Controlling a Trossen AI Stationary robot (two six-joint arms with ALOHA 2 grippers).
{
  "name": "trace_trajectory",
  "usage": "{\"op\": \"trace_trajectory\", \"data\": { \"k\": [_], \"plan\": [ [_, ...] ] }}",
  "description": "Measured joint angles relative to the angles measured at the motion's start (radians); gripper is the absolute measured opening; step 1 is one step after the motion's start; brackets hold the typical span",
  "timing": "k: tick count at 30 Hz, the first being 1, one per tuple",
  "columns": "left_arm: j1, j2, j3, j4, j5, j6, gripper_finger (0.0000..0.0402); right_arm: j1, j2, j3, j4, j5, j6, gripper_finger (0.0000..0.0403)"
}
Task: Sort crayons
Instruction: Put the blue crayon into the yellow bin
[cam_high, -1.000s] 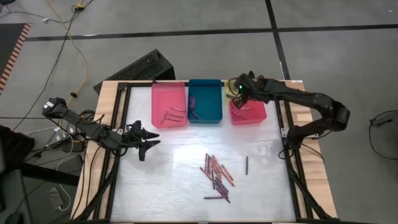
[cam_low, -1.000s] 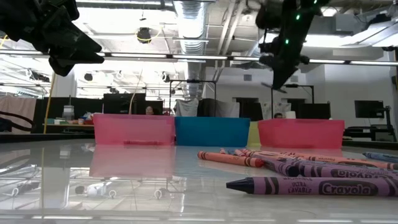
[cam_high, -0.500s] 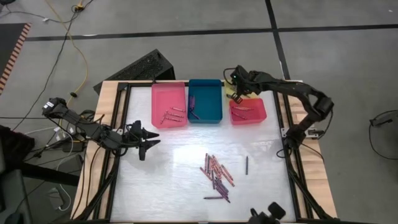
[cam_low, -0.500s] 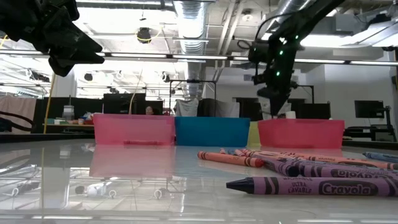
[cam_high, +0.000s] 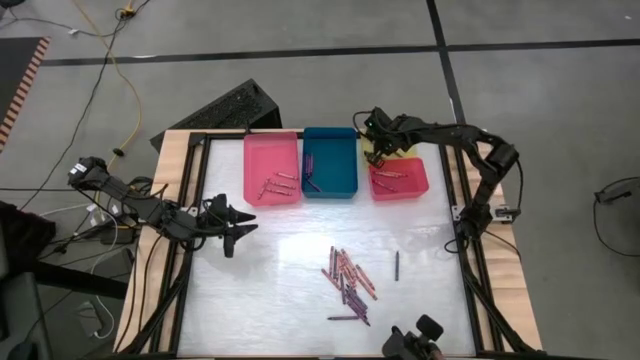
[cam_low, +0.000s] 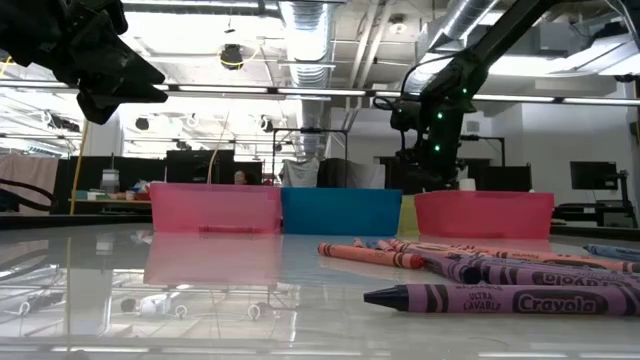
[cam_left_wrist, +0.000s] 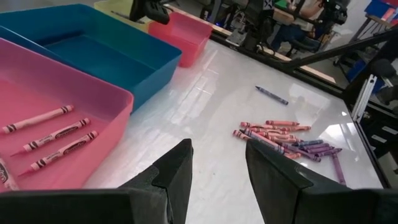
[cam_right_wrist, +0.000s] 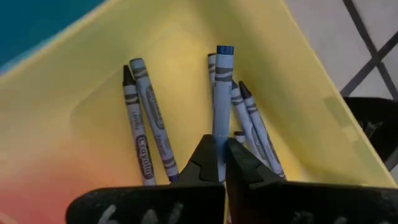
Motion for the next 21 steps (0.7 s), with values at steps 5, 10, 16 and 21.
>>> {"op": "trace_trajectory", "data": {
  "k": [5, 10, 16, 21],
  "plan": [
    [0.0, 0.0, 0.0, 0.0, -0.021, 0.002, 0.0139, -0.005, -0.002, 0.0, 0.003, 0.0, -0.015, 0.0018],
    [0.0, 0.0, 0.0, 0.0, -0.022, 0.002, 0.0139, -0.006, -0.003, 0.0, 0.009, 0.001, -0.016, 0.0062],
    [0.0, 0.0, 0.0, 0.0, -0.021, 0.003, 0.0139, -0.006, -0.003, 0.053, -0.038, -0.021, -0.016, 0.0109],
    [0.0, 0.0, 0.0, 0.0, -0.021, 0.003, 0.0139, 0.017, -0.011, 0.16, -0.128, -0.028, -0.015, 0.0126]
  ]
}}
